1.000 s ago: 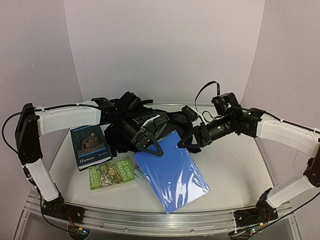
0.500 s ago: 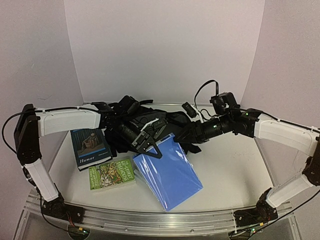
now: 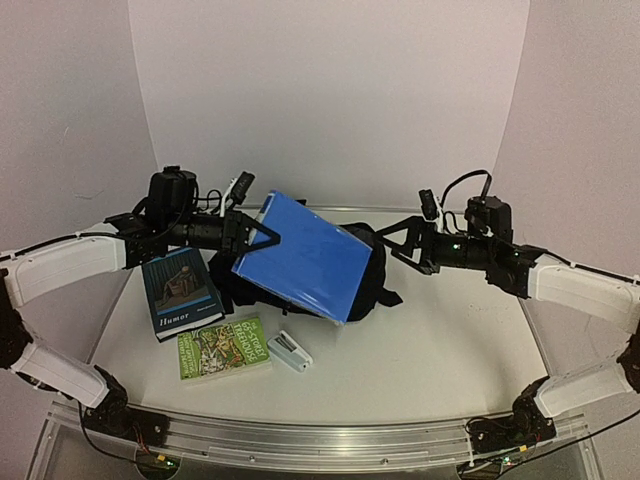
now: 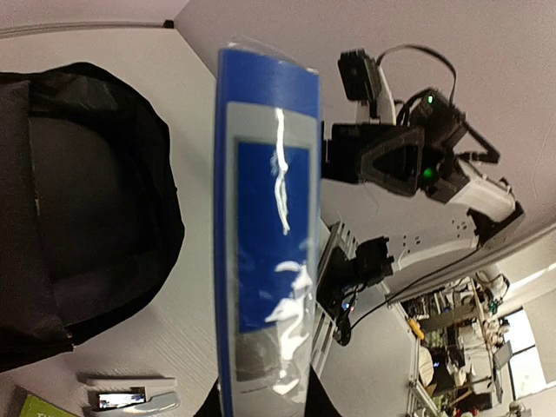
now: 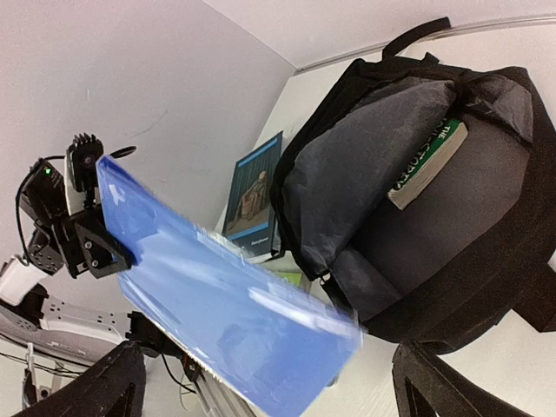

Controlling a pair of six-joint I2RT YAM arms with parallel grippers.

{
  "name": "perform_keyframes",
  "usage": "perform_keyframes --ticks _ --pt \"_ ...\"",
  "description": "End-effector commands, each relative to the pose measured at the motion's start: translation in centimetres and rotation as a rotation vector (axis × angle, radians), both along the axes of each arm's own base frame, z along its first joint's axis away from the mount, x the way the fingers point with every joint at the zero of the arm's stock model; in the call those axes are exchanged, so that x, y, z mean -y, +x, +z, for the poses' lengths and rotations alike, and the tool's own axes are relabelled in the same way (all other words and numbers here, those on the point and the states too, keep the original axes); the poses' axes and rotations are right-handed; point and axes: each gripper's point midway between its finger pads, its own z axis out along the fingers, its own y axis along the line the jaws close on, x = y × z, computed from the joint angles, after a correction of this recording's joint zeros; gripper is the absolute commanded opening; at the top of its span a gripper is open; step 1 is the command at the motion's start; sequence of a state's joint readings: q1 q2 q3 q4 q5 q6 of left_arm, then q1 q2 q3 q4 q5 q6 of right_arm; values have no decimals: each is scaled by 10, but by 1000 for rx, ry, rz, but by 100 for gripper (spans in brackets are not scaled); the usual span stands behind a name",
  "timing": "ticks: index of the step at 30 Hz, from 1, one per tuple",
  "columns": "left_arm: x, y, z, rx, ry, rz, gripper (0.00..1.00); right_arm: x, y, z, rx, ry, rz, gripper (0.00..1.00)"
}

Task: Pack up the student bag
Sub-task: Pick up the files from the center of the board.

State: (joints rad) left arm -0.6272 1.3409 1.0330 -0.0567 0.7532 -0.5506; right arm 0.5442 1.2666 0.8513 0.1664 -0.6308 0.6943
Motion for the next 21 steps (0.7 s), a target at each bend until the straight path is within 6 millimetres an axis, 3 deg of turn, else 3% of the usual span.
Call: perform_keyframes --ticks 1,12,21 --pt "-5 16 60 69 -180 102 0 -11 -20 46 85 214 106 98" --pt "-5 -16 105 60 -342 -56 0 -22 -41 34 28 293 235 98" --pt "-6 -25 108 41 -363 -96 0 -42 -62 68 86 368 361 73"
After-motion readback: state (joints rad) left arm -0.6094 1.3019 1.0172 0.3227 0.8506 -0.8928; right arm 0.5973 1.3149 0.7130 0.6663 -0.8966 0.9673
